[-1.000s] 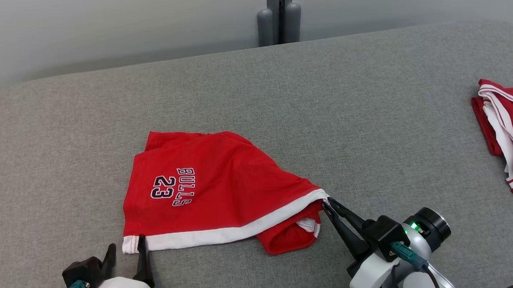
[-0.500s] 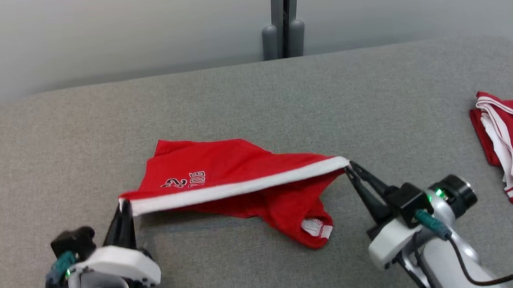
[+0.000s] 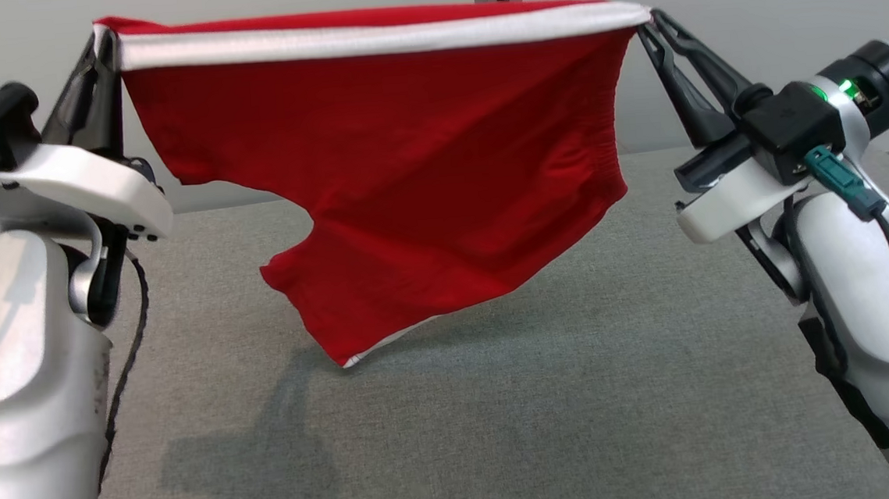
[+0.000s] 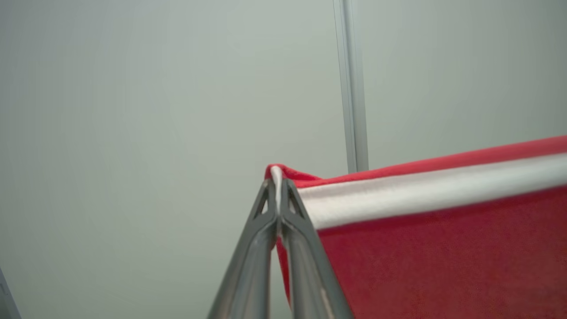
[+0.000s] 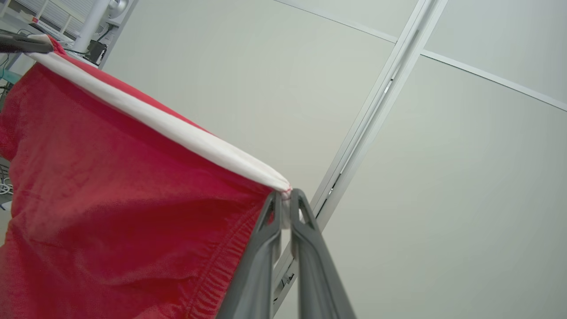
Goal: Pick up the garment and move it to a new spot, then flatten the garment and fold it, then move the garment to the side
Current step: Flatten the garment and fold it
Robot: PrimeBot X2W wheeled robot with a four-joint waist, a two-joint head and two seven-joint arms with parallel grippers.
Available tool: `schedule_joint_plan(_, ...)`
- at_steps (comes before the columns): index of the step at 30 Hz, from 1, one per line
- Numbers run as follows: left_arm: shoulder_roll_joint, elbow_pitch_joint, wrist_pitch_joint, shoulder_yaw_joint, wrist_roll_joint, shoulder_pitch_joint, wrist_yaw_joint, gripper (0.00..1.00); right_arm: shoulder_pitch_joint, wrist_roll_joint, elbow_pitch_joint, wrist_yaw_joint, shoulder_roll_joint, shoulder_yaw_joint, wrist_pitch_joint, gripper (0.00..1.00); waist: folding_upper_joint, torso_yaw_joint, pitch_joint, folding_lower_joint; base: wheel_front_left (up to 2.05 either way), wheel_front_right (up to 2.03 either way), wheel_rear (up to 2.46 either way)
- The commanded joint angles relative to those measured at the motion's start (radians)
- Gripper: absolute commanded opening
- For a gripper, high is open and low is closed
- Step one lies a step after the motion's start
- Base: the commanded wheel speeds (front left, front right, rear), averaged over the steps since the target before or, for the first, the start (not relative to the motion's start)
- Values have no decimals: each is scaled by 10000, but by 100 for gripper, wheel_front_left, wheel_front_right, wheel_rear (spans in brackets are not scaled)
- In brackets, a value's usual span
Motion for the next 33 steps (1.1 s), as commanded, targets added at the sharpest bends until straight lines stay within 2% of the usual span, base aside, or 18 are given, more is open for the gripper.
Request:
schedule_joint_plan(1, 94, 61, 59, 4, -22, -85, -6, 0, -53, 90, 40, -7, -77, 17, 5, 0, 0, -23, 14, 0, 0, 0, 0)
schedule_joint_plan(6, 375, 96, 422, -100, -23, -561, -22, 0, -710, 393, 342, -7, -252, 121, 5, 0, 0, -85, 421, 0, 0, 0, 0)
schedule_joint_plan(12, 624, 207, 528, -344, 344, -1797, 115, 0, -2395, 317, 1237, -16, -433, 274, 7, 0, 0, 21, 2296, 0, 0, 0, 0)
schedule_joint_plan(14, 687, 301, 360, -380, 525, -2537, 267, 0, -3248, 124, 1591, -16, -462, 292, 7, 0, 0, 96, 3012, 0, 0, 0, 0)
schedule_joint_plan(16, 769, 646, -99, -273, 716, -3733, 620, 0, -4563, -354, 2244, -19, -457, -16, 8, 0, 0, 173, 3815, 0, 0, 0, 0)
schedule_joint_plan(22, 791, 1159, -904, -249, 957, -5995, 976, 0, -6565, -1738, 2940, -42, -321, -1145, 16, 0, 0, 492, 4690, 0, 0, 0, 0)
schedule_joint_plan(27, 390, 1381, -1069, -185, 803, -6036, 813, 0, -6502, -2409, 2935, -42, -163, -1995, 18, 0, 0, 794, 5089, 0, 0, 0, 0)
schedule_joint_plan(33, -447, 781, -1074, 230, 431, -3523, 780, 0, -4586, -2590, 3043, -42, -133, -2100, 18, 0, 0, 955, 5254, 0, 0, 0, 0)
